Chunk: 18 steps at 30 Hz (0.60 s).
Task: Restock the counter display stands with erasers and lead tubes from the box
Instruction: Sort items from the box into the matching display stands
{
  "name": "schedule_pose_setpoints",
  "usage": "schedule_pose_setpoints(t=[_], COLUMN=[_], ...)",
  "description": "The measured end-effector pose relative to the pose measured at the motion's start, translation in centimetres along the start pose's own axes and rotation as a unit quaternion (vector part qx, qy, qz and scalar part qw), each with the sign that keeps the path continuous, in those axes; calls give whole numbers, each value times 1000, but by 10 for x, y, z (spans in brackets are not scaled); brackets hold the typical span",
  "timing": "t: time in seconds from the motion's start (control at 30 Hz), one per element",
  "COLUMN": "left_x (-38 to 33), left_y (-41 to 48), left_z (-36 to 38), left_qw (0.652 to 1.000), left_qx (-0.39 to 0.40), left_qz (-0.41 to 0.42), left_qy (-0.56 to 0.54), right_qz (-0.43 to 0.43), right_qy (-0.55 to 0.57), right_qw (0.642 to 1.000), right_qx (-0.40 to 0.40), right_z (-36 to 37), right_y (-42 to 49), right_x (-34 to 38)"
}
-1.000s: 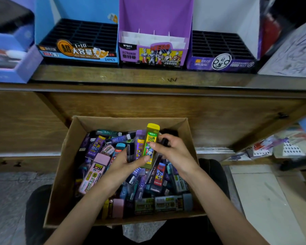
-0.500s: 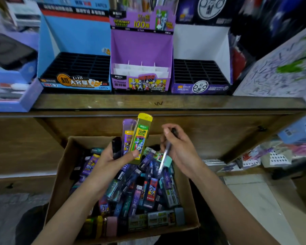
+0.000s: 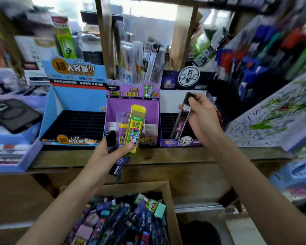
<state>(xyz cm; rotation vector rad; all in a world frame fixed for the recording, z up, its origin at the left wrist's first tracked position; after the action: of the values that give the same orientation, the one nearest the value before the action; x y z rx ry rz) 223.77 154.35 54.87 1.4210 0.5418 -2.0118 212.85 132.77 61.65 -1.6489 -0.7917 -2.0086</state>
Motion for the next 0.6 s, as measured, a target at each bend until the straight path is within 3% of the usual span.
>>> schedule_pose_setpoints(t=[0.13, 0.2, 0.6], left_x=[-9, -8, 5], left_y=[19, 25, 30], left_z=[-2, -3, -16], left_qw=[1000, 1000, 999], left_qx=[-11, -15, -24], left_qz=[15, 15, -15], left_qy=[-5, -2, 19], right_qz=[-111, -128, -109], right_qy=[-219, -268, -269], right_qw=[969, 955, 955], right_qx=[-3, -2, 57], right_z=[1, 4, 5], right_y=[48, 67, 97], right_x=[8, 3, -29])
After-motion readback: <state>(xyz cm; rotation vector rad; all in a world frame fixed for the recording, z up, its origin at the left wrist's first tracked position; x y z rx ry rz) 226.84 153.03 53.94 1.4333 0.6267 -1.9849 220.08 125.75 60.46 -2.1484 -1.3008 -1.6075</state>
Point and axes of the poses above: each hand's wrist, its own y-axis towards the middle knuckle, its own z-axis out of the palm, x = y × z, the point moved 2 cm from there along y, towards the middle knuckle, and after that the axes turned 11 degrees about -y, right-handed, at the moved point
